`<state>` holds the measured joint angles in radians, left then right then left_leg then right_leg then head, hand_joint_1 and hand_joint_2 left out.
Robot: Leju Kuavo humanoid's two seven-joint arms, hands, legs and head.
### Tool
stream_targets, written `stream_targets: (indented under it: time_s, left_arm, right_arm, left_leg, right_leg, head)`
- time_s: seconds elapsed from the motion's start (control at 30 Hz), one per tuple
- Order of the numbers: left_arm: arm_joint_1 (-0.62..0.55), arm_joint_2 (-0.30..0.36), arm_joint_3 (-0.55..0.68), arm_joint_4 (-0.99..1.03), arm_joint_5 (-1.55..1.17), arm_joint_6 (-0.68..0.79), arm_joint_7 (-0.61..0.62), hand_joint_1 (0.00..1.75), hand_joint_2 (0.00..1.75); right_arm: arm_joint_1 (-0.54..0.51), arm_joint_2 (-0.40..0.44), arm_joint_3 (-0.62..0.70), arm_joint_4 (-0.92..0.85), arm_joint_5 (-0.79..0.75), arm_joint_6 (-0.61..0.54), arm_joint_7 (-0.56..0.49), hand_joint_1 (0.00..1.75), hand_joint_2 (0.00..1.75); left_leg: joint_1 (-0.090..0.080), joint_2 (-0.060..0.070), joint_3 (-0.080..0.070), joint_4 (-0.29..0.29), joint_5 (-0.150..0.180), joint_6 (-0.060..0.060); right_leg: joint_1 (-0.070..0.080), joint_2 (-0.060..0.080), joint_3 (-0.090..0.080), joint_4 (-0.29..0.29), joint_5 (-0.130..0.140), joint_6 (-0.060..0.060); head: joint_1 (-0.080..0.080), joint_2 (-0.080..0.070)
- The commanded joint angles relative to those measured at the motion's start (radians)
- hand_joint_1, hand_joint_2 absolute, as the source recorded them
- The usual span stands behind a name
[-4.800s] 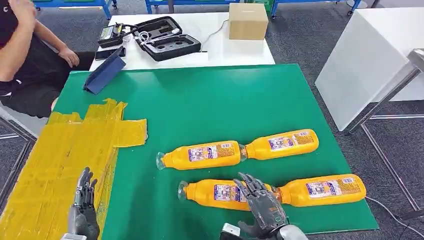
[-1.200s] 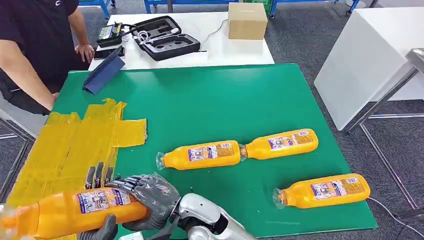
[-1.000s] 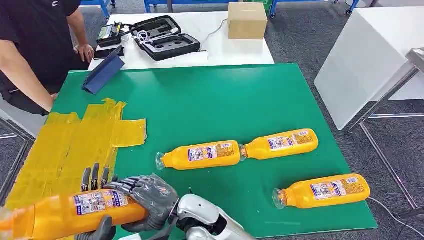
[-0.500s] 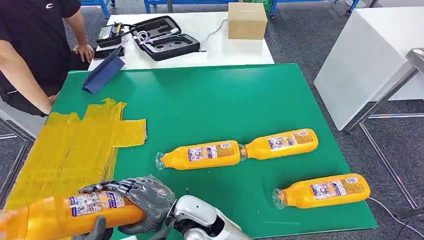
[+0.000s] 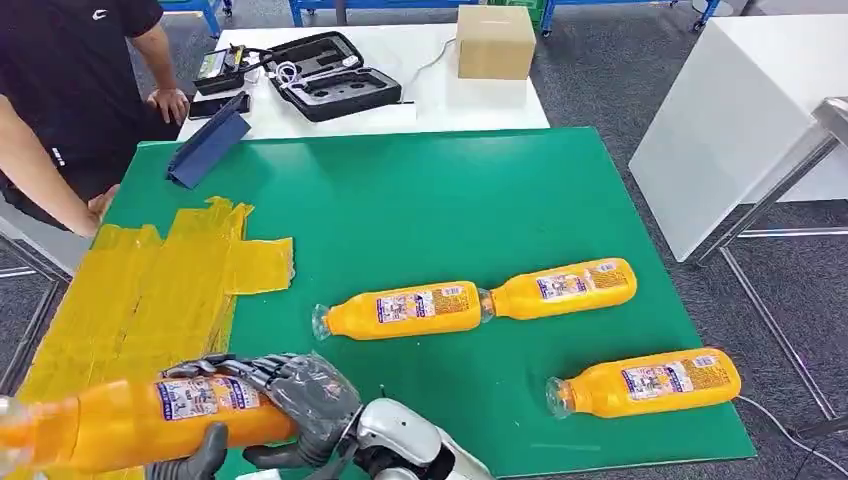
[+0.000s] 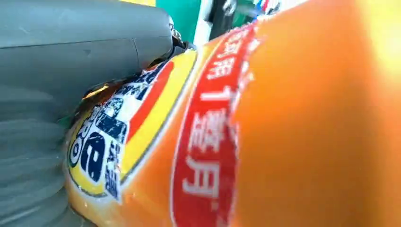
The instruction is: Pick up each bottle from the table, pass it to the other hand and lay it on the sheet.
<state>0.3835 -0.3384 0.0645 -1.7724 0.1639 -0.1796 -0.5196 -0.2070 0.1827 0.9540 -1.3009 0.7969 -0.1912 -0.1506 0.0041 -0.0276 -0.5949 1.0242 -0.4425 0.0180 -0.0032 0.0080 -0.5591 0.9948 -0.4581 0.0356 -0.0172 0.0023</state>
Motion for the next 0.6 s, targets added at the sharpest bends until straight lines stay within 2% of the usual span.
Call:
stream_targets:
  time_s: [0.03,0.13,0.23,0.27,0.47,0.5,0.53,0.6]
  left_arm:
    - [-0.193,0.052,0.206,0.113,-0.363,0.265,-0.056,1.75,1.75]
    - [-0.266,0.114,0.265,0.238,-0.609,0.461,-0.067,1.75,1.75]
    - [-0.311,0.169,0.279,0.353,-0.825,0.638,-0.046,1.75,1.75]
    - [-0.329,0.196,0.276,0.417,-0.957,0.724,0.008,1.75,1.75]
    - [-0.452,0.306,0.302,0.842,-1.283,0.877,0.253,1.75,1.75]
    - [-0.470,0.320,0.309,0.902,-1.335,0.878,0.294,1.75,1.75]
    - [-0.495,0.335,0.313,0.984,-1.366,0.878,0.321,1.75,1.75]
    - [-0.503,0.342,0.315,1.006,-1.403,0.878,0.348,1.75,1.75]
  right_arm:
    - [-0.009,-0.164,-0.220,-0.139,-0.085,0.006,0.011,0.00,0.00]
    - [-0.089,-0.188,-0.303,-0.104,-0.141,0.053,0.010,0.00,0.00]
    - [-0.147,-0.202,-0.346,-0.045,-0.168,0.095,0.000,0.00,0.00]
    - [-0.165,-0.207,-0.349,-0.021,-0.172,0.107,-0.004,0.00,0.00]
    - [-0.215,-0.207,-0.323,0.050,-0.177,0.121,-0.003,0.00,0.00]
    - [-0.224,-0.207,-0.314,0.059,-0.177,0.125,0.000,0.00,1.75]
    - [-0.239,-0.204,-0.304,0.074,-0.178,0.131,0.009,0.00,1.75]
    - [-0.250,-0.203,-0.298,0.084,-0.179,0.135,0.015,0.00,1.75]
  left_leg:
    - [0.001,-0.002,0.002,-0.002,0.001,0.000]
    - [-0.001,0.000,0.003,-0.004,0.003,0.000]
    - [-0.001,0.000,0.002,-0.003,0.005,0.001]
    - [0.000,0.001,0.002,-0.004,0.006,0.000]
    - [-0.001,0.001,0.003,-0.005,0.009,-0.001]
    - [-0.001,0.001,0.003,-0.005,0.009,-0.001]
    - [-0.001,0.002,0.003,-0.005,0.009,-0.001]
    - [0.000,0.004,0.004,-0.006,0.010,-0.002]
  right_leg:
    - [0.001,-0.004,0.005,-0.003,0.000,0.000]
    - [0.000,-0.003,0.013,-0.004,0.003,0.000]
    - [-0.001,-0.002,0.012,-0.003,0.005,-0.001]
    - [0.000,-0.002,0.012,-0.004,0.006,-0.001]
    - [-0.001,-0.001,0.013,-0.003,0.008,-0.002]
    - [-0.001,-0.001,0.013,-0.004,0.008,-0.002]
    - [-0.001,-0.001,0.012,-0.003,0.008,-0.002]
    - [0.000,0.000,0.014,-0.005,0.009,-0.002]
  head:
    - [0.000,0.000]
    - [0.000,0.000]
    - [0.000,0.000]
    - [0.000,0.000]
    - [0.000,0.000]
    - [0.000,0.000]
    - [0.000,0.000]
    - [0.000,0.000]
